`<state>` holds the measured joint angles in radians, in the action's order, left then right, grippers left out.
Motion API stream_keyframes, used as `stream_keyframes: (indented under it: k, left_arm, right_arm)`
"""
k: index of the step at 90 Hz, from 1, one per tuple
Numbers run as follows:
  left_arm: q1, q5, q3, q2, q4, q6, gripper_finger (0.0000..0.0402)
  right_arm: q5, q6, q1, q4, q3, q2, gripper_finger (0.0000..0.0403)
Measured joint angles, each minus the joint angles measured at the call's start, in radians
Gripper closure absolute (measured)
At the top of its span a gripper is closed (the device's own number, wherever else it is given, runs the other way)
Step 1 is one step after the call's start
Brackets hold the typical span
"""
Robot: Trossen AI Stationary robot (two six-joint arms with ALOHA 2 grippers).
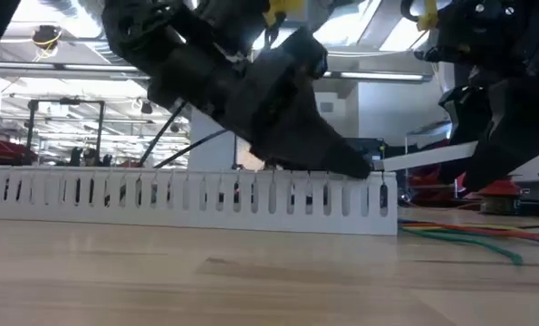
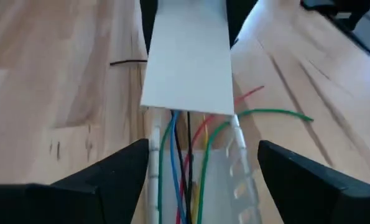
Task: Ziptie cables
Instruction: Close the white cable duct
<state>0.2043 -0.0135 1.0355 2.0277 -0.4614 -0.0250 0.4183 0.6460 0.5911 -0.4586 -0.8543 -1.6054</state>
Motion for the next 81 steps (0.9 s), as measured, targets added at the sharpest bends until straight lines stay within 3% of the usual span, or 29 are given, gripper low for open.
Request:
stream_keyframes:
  k: [11,43,81]
  left_arm:
    - [-0.001,-0.010,-0.001,0.016,-0.020,0.002,0.0116]
    - [-0.001,-0.014,0.001,0.023,-0.033,0.013,0.0201]
    - [0.001,-0.013,0.002,0.023,-0.024,0.007,0.0193]
  right_arm:
    - [0.001,-0.004,0.000,0.041,0.000,0.000,0.0191]
    - [0.035,-0.031,-0.003,0.118,0.000,-0.011,0.0191]
    - [0.043,-0.029,-0.002,0.112,-0.001,-0.072,0.0190]
